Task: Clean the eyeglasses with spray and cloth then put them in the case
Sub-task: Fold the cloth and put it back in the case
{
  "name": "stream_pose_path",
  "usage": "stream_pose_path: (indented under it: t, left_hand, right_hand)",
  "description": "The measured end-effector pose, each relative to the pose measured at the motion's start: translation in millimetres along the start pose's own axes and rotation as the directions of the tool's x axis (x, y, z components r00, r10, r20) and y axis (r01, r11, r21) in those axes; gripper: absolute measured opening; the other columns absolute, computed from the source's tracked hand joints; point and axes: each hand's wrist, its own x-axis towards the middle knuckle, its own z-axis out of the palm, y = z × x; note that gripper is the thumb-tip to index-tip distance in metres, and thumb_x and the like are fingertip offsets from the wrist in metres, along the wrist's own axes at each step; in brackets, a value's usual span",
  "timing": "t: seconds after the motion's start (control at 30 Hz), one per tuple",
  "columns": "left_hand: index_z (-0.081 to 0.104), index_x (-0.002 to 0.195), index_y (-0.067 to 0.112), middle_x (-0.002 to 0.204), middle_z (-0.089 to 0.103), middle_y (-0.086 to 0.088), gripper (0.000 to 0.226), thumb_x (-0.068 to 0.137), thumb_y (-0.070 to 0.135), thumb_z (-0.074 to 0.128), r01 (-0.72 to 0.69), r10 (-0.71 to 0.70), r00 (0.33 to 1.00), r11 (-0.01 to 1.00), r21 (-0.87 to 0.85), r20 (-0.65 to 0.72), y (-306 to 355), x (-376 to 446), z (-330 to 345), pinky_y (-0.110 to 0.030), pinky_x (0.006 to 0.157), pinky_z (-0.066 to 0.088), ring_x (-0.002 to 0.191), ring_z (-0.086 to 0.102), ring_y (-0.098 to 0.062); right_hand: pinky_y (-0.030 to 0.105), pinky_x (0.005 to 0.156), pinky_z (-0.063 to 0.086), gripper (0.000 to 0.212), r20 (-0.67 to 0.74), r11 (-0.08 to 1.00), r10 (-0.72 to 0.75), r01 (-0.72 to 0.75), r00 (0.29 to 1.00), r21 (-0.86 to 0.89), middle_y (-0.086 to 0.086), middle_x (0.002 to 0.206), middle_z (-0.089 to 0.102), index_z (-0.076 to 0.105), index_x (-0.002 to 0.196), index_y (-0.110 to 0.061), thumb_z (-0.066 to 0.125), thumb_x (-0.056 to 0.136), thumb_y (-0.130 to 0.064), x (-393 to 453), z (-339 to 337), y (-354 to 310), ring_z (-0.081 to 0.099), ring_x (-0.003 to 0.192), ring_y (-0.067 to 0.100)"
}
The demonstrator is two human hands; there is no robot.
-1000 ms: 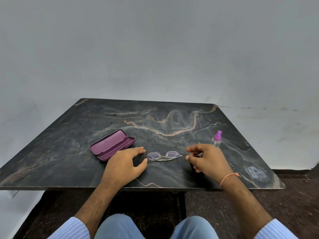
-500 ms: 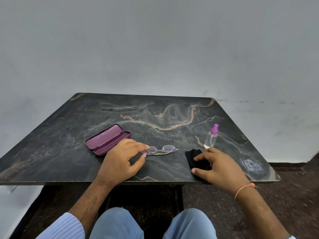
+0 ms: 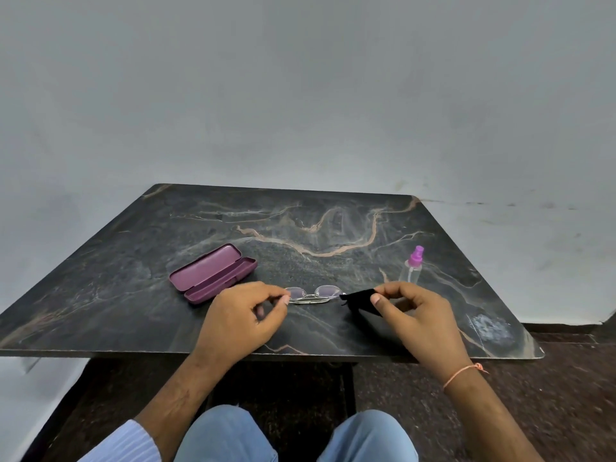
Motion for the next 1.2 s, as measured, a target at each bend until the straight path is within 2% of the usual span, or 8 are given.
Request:
stream_pose_path:
  t: [0.1,0.23,0.37,0.5,0.67,0.83,1.07,1.2]
  left_hand:
    - [0.086,0.089,0.025,0.079,0.083,0.01,0.025,0.105,0.037,0.071,0.537,-0.465,0.816,0.83,-0.152,0.343,33.2,3.3,-2.4,-0.022,0.057,0.051,0.054,0.063,-0.006]
    - [0.081,0.114,0.008,0.106,0.087,-0.01,0.051,0.111,0.051,0.054,0.845,-0.472,0.52,0.408,-0.347,0.712,66.9,-1.7,-11.5,-0.022,0.061,0.057,0.071,0.076,-0.016]
    - [0.077,0.127,0.004,0.121,0.082,-0.019,0.055,0.105,0.049,0.056,0.845,-0.408,0.508,0.064,-0.531,0.759,65.5,-13.0,-15.9,-0.024,0.07,0.066,0.083,0.084,-0.02]
    - [0.077,0.128,0.007,0.126,0.081,-0.02,0.061,0.089,0.05,0.059,0.72,-0.433,0.583,-0.117,-0.684,0.687,55.0,-18.2,-25.1,-0.025,0.072,0.068,0.093,0.085,-0.023]
    - [0.074,0.13,0.007,0.118,0.082,-0.021,0.064,0.085,0.052,0.066,0.633,-0.517,0.608,-0.142,-0.761,0.602,47.5,-20.3,-35.5,-0.027,0.071,0.069,0.099,0.085,-0.03]
    - [0.075,0.127,0.004,0.116,0.082,-0.026,0.049,0.098,0.042,0.062,0.614,-0.57,0.636,-0.035,-0.789,0.521,42.9,-23.2,-37.9,-0.025,0.07,0.068,0.096,0.086,-0.028]
    - [0.083,0.116,0.007,0.108,0.084,-0.021,0.032,0.115,0.019,0.053,0.633,-0.655,0.628,0.115,-0.766,0.42,40.7,-27.3,-34.8,-0.035,0.08,0.066,0.082,0.078,-0.023]
    - [0.087,0.106,0.012,0.097,0.069,-0.022,0.029,0.111,0.021,0.059,0.637,-0.681,0.63,0.179,-0.75,0.372,38.8,-29.2,-35.8,-0.042,0.093,0.066,0.081,0.066,-0.021]
  right_hand:
    - [0.052,0.077,0.064,0.006,0.043,0.987,-0.034,0.027,0.998,0.156,-0.007,0.09,0.081,0.081,0.094,-0.033,0.08,0.093,-0.028,-1.4,9.6,-16.2,0.074,0.082,0.015]
    - [0.062,0.073,0.061,0.007,0.049,0.963,-0.088,0.072,0.995,0.26,-0.005,0.094,0.08,0.08,0.096,-0.031,0.081,0.092,-0.025,-5.9,33.9,-34.3,0.075,0.086,0.019]
    - [0.054,0.078,0.064,0.009,0.074,0.925,-0.174,0.137,0.982,0.353,-0.001,0.097,0.08,0.08,0.098,-0.028,0.081,0.091,-0.023,-12.4,55.9,-50.8,0.076,0.086,0.02]
    - [0.039,0.086,0.063,0.01,0.142,0.884,-0.262,0.179,0.955,0.432,0.005,0.099,0.081,0.078,0.1,-0.013,0.077,0.093,-0.007,-16.7,67.5,-61.2,0.078,0.094,0.022]
    - [0.043,0.094,0.061,0.017,0.206,0.879,-0.377,0.279,0.903,0.386,0.001,0.109,0.079,0.079,0.103,-0.015,0.077,0.093,-0.002,-11.0,74.1,-61.1,0.075,0.107,0.024]
    - [0.042,0.098,0.06,0.024,0.284,0.874,-0.478,0.417,0.831,0.249,-0.008,0.114,0.076,0.079,0.1,-0.021,0.078,0.089,0.0,-5.3,78.5,-63.1,0.073,0.115,0.019]
    - [0.028,0.089,0.056,0.032,0.293,0.757,-0.548,0.614,0.783,-0.223,-0.026,0.123,0.065,0.075,0.108,-0.039,0.079,0.083,-0.057,-16.6,89.4,-82.6,0.059,0.119,0.002]
    - [0.03,0.077,0.057,0.031,0.246,0.705,-0.578,0.628,0.778,-0.331,-0.023,0.112,0.067,0.077,0.105,-0.037,0.075,0.086,-0.062,-20.5,102.2,-90.1,0.06,0.106,0.005]
